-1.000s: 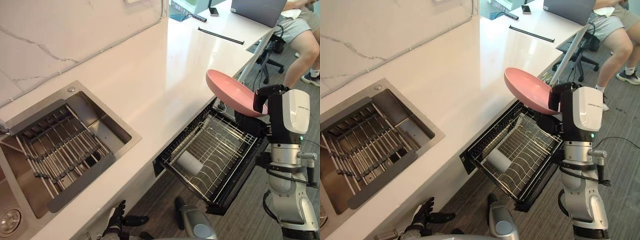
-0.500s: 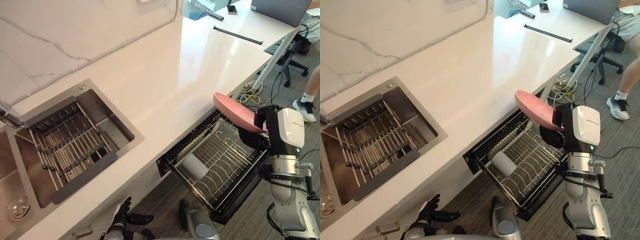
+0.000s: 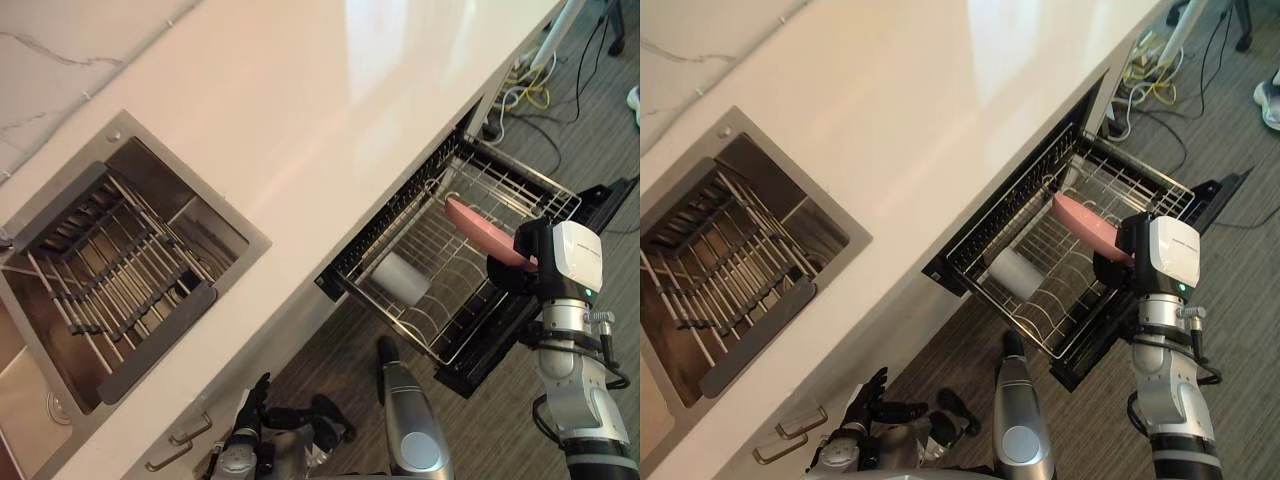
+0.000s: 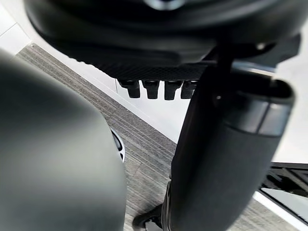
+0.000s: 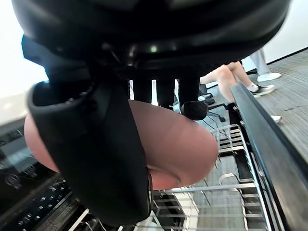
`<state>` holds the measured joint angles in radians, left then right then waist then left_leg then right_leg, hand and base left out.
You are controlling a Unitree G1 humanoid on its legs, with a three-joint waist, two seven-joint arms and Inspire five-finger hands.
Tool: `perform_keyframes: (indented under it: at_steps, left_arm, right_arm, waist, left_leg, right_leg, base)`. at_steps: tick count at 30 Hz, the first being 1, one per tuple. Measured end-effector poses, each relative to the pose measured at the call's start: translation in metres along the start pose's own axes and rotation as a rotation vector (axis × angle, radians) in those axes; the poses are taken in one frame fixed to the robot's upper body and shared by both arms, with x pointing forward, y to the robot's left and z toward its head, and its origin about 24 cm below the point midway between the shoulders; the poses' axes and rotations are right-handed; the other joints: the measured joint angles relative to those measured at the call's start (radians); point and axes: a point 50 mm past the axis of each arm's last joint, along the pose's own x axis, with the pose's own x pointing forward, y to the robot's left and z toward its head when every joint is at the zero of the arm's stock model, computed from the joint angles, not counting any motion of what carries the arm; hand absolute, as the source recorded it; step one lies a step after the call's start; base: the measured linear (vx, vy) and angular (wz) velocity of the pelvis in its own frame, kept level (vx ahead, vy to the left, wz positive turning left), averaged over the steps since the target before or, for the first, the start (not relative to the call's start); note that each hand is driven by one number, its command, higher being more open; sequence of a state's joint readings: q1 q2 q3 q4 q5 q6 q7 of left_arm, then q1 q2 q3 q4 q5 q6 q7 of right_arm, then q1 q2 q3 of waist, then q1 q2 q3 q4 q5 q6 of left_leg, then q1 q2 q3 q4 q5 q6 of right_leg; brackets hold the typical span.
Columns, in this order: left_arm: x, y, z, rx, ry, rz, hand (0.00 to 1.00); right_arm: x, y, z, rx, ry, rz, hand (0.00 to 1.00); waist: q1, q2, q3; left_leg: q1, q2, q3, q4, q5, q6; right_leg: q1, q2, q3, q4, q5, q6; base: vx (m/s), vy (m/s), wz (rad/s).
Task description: Walk over to the sink, pick up the cup, carry it to the dishwasher, place the cup inside the dishwasher, then close the dishwasher door
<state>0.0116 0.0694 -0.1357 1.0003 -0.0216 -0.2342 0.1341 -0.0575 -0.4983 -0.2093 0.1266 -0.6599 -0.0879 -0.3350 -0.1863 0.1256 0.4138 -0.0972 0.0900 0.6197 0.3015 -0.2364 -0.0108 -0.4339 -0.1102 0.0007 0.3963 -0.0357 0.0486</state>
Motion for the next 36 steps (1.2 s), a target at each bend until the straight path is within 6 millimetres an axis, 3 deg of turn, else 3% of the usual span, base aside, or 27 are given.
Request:
perform_keyframes:
  at_steps: [6,15,21,36]
  left_arm:
    - [0.005,-0.001,0.016,-0.017,-0.052,0.012,1.00]
    - [0.012,-0.001,0.035,-0.029,-0.107,0.024,1.00]
    - [0.016,0.002,0.044,-0.023,-0.135,0.030,1.00]
    - [0.016,0.001,0.048,-0.027,-0.149,0.034,1.00]
  right_arm:
    - [0.017,0.013,0.009,-0.026,-0.046,0.060,0.00]
    - [0.037,0.039,0.023,-0.046,-0.084,0.173,0.00]
    - [0.052,0.034,0.018,-0.090,-0.065,0.174,0.00]
    - [0.060,0.019,0.003,-0.114,0.005,0.107,0.00]
  waist:
    - [0.015,0.005,0.036]
    - [0.072,0.000,0.040]
    - [0.091,-0.004,0.055]
    - [0.104,-0.004,0.055]
  left_leg:
    - [-0.071,0.013,-0.005,0.069,-0.017,0.013]
    - [-0.174,0.047,-0.059,0.183,-0.064,0.027]
    - [-0.215,0.045,-0.090,0.192,-0.059,0.034]
    - [-0.234,0.033,-0.098,0.179,-0.049,0.038]
  right_leg:
    - [-0.046,-0.007,0.002,0.006,0.013,0.006]
    - [-0.096,-0.012,-0.032,0.039,0.018,0.002]
    - [-0.112,-0.023,-0.059,0.033,0.028,0.000]
    - [-0.130,-0.026,-0.055,0.033,0.029,0.000]
  base:
    - [-0.01,0.011,0.01]
    - [-0.05,-0.024,0.12]
    - [-0.03,-0.042,0.14]
    - [0.00,-0.022,0.02]
